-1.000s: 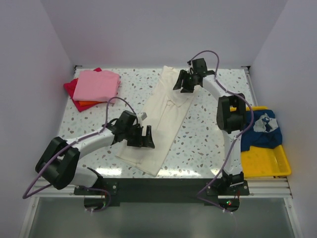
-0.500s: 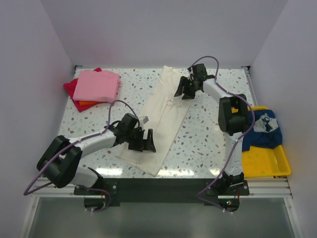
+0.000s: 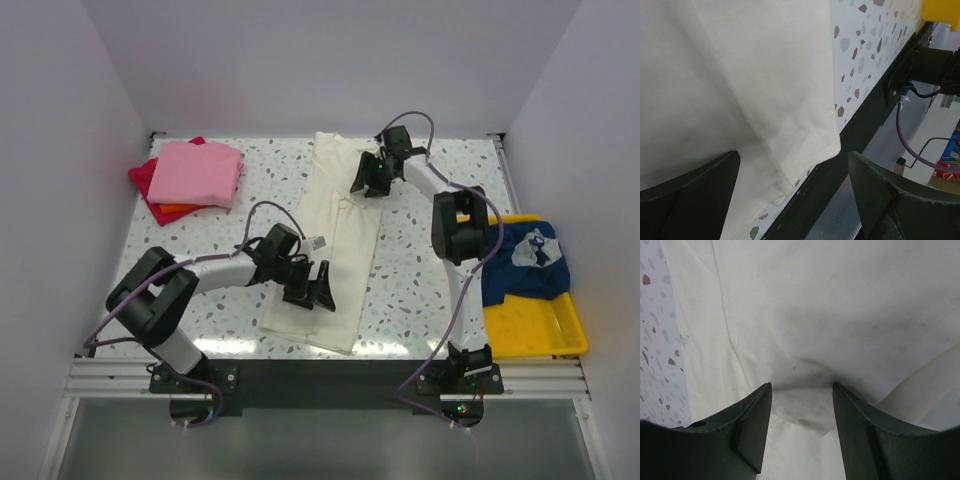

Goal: Fold and stack the t-shirts
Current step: Fold the tshirt

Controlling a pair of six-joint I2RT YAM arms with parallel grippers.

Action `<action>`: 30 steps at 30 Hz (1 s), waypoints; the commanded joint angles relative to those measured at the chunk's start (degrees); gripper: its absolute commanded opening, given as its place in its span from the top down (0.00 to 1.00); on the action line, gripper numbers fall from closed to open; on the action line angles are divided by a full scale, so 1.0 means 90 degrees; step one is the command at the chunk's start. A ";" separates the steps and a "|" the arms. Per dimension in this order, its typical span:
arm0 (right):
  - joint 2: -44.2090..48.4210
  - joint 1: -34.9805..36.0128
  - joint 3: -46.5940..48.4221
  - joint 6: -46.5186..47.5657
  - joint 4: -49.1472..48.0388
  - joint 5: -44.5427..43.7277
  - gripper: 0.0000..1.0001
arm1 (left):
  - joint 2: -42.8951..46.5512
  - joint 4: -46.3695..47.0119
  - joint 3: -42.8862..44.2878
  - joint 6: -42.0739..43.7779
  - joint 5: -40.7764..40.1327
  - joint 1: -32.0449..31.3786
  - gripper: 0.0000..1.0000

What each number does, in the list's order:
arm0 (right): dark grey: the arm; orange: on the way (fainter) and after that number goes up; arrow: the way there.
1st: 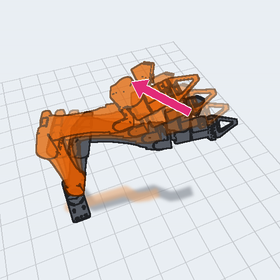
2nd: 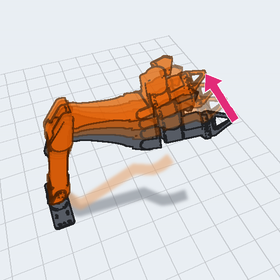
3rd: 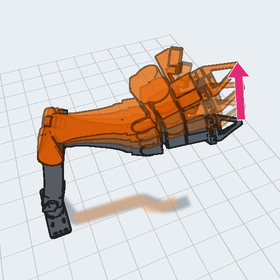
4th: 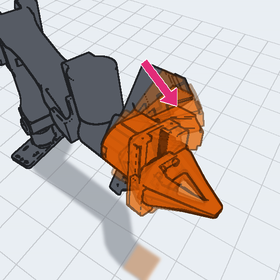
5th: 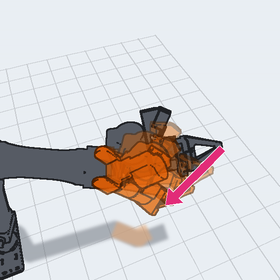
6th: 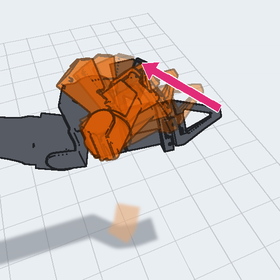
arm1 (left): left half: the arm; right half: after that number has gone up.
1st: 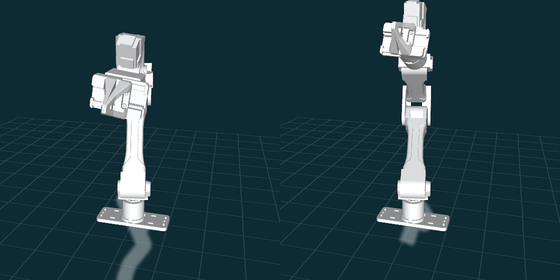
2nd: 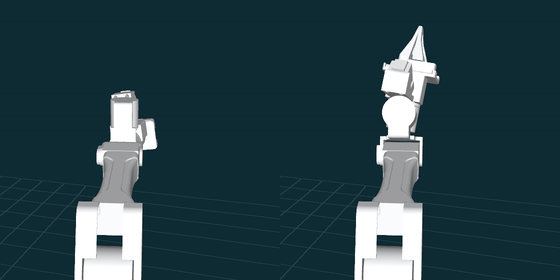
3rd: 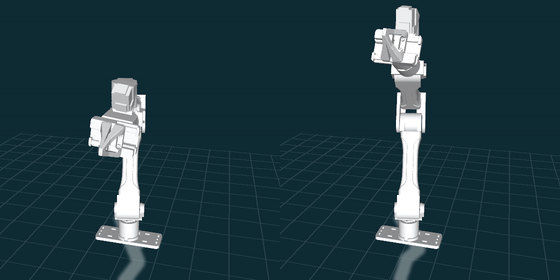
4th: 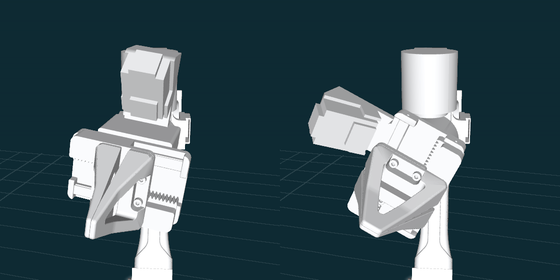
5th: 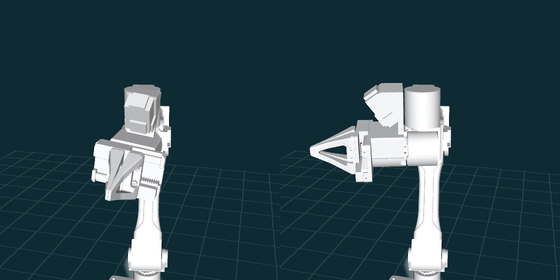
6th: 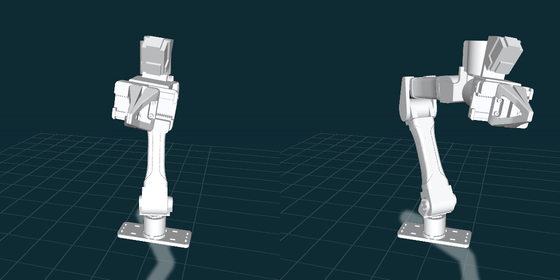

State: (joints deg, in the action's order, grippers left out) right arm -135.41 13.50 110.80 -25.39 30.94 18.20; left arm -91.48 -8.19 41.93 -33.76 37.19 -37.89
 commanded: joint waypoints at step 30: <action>0.1310 0.0024 0.0630 0.0653 -0.0234 -0.0097 0.42 | 0.0279 -0.1131 0.2158 0.1212 -0.1736 -0.0439 0.00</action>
State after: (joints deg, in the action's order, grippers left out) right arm -137.69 13.76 119.04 -21.15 32.25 19.51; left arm -96.23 -15.84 60.01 -25.36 29.87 -42.13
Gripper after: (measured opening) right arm 0.582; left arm 0.994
